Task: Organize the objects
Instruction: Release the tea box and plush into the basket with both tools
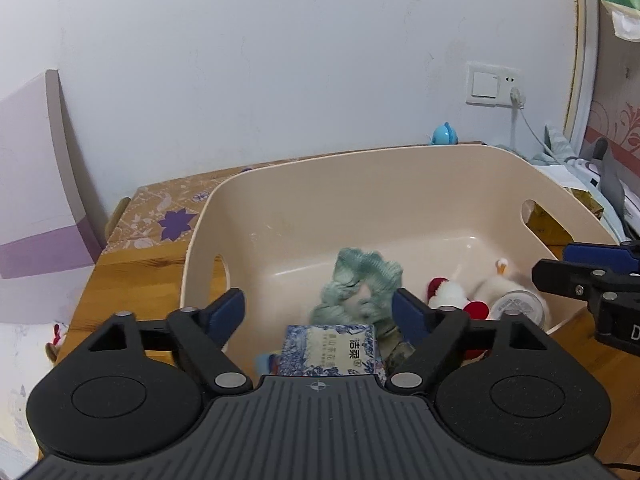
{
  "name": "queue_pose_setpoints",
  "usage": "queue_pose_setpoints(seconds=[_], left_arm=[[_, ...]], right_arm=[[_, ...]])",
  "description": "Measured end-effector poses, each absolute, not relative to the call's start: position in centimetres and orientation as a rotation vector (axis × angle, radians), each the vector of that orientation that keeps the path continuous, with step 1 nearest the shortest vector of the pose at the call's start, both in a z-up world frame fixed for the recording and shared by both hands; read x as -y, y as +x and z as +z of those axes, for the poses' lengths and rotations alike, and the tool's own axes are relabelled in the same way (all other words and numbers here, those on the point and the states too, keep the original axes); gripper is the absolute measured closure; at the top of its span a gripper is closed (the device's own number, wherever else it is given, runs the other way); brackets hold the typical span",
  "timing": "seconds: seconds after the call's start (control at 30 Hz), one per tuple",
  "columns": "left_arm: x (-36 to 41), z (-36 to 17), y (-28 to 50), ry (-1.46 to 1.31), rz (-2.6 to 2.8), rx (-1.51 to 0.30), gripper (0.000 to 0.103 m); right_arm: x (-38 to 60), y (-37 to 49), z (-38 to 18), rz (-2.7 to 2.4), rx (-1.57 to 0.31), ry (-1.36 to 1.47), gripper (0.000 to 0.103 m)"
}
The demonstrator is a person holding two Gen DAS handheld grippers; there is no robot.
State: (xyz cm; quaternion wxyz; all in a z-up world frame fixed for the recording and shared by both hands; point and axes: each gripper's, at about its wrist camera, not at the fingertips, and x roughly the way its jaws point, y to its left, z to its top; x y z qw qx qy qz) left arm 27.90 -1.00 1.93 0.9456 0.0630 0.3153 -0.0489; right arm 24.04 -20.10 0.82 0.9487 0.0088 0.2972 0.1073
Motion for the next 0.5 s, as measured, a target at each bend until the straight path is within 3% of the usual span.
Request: queue_pose_setpoints(seconds=[0.33, 0.5], left_arm=[[1.0, 3.2, 25.9, 0.133, -0.096, -0.613, 0.018], [1.2, 3.9, 24.6, 0.137, -0.097, -0.596, 0.017]], right_arm=[[20.8, 22.6, 1.6, 0.213, -0.589, 0.025, 0.036], [21.3, 21.6, 1.9, 0.206, -0.583, 0.027, 0.029]])
